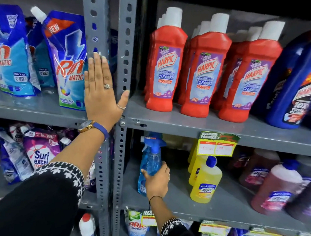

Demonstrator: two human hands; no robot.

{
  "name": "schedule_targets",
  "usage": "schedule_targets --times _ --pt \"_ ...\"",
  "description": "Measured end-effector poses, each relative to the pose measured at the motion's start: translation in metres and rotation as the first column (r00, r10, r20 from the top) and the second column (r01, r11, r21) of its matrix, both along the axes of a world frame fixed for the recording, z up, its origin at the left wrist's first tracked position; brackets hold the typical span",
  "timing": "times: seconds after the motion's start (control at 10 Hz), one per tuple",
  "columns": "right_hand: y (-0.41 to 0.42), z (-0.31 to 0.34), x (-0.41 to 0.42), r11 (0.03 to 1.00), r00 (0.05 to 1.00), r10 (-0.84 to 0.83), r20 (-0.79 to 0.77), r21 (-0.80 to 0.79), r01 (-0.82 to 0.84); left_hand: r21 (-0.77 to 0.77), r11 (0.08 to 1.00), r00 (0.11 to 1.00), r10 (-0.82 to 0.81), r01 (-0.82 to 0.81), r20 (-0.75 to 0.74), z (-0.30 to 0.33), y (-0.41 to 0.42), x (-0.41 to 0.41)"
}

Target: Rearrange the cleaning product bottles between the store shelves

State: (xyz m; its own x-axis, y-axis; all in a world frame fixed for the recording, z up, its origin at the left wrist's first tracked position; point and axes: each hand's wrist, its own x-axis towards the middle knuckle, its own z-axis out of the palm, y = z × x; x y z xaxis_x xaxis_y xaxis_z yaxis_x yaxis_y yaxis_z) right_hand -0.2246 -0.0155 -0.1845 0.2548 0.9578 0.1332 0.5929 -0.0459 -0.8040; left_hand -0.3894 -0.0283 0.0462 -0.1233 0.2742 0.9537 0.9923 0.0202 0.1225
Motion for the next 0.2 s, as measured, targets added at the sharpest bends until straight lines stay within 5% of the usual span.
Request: schedule_targets --times 0.2 --pt "-0.024 -0.002 0.057 0.959 0.97 0.118 0.213 0.23 -0.167 -0.093 0.993 0.987 0.079 -0.066 0.141 -0.024 -0.016 0.027"
